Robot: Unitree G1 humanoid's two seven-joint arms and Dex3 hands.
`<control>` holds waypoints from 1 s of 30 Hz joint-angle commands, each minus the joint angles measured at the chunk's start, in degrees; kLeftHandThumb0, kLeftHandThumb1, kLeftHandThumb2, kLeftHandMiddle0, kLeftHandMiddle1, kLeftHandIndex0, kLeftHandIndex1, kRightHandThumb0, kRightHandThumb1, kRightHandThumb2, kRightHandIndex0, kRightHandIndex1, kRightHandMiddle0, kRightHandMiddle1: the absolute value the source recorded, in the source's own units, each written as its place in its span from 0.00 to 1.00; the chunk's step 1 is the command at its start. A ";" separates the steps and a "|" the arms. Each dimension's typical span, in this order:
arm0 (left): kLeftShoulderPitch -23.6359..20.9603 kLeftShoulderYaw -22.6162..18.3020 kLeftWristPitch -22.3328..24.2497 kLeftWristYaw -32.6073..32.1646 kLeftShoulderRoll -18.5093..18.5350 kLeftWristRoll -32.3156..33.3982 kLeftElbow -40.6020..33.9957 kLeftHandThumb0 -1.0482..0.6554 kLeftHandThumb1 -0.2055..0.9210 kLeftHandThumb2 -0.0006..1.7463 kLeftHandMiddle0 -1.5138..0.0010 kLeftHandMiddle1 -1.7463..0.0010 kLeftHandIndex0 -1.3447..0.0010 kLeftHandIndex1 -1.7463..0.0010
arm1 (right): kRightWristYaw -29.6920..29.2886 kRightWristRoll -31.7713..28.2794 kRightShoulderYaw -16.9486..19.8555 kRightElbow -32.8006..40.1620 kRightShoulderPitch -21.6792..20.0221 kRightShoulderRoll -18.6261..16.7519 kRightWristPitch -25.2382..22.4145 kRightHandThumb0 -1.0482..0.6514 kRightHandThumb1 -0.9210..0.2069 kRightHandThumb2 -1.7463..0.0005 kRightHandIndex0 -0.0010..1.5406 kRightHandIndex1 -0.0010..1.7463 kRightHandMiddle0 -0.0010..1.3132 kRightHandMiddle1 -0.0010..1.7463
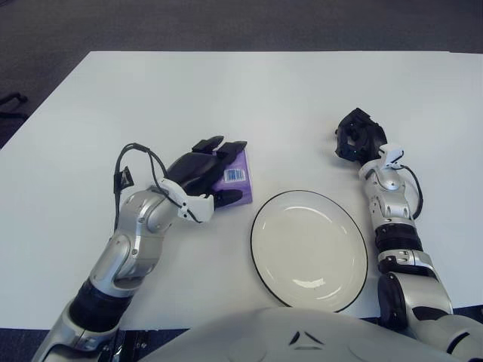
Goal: Put the tissue paper into the plate.
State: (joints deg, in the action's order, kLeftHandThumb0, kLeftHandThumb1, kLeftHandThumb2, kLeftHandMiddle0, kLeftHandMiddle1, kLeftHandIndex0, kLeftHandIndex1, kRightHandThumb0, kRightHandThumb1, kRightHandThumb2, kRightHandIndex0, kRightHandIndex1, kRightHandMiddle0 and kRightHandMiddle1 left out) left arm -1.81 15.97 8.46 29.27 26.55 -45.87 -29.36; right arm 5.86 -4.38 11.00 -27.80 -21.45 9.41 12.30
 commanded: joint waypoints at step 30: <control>-3.14 2.37 -24.00 -32.42 3.97 -2.29 32.10 0.90 0.42 0.78 0.58 0.00 0.50 0.00 | -0.54 -0.28 -0.34 -2.53 8.27 -1.92 -2.67 0.37 0.37 0.38 0.81 1.00 0.36 1.00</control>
State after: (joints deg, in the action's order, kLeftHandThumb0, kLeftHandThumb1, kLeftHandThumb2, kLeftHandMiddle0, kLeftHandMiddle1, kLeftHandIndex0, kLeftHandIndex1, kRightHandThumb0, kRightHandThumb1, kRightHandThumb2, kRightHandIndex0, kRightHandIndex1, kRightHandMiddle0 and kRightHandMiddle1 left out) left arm -8.10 16.22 -15.19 -3.39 28.29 -45.54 -3.85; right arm 5.77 -4.32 10.84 -26.71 -21.28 9.30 11.02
